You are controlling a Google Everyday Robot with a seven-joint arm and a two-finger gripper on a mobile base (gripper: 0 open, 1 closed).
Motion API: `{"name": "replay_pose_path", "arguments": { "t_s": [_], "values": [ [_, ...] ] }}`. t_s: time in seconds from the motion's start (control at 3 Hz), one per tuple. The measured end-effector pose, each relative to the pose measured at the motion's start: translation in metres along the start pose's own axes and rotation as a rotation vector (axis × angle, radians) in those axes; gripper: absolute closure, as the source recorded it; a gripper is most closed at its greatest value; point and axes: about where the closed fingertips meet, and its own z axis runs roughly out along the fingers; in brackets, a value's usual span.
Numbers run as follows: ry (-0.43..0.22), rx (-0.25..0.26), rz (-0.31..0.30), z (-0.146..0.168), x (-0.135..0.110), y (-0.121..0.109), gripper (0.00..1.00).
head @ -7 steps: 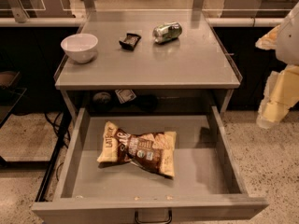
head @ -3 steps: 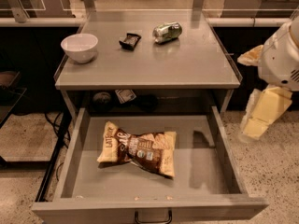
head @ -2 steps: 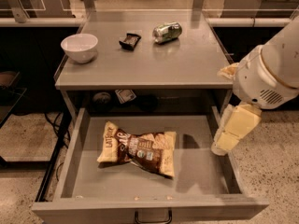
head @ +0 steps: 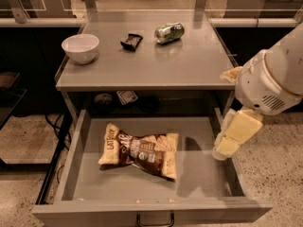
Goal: Pick brown chip bag from top drawer and place on counter
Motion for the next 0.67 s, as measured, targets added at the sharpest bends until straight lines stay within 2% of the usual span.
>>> {"name": "replay_pose_path", "arguments": {
  "t_s": [0.33,0.67],
  "values": [
    [-0.066,0.004,0.026,0.022,-0.008,0.007,0.0],
    [-0.154,0.034,0.066,0.055,-0.022,0.01,0.0]
  ]
}}
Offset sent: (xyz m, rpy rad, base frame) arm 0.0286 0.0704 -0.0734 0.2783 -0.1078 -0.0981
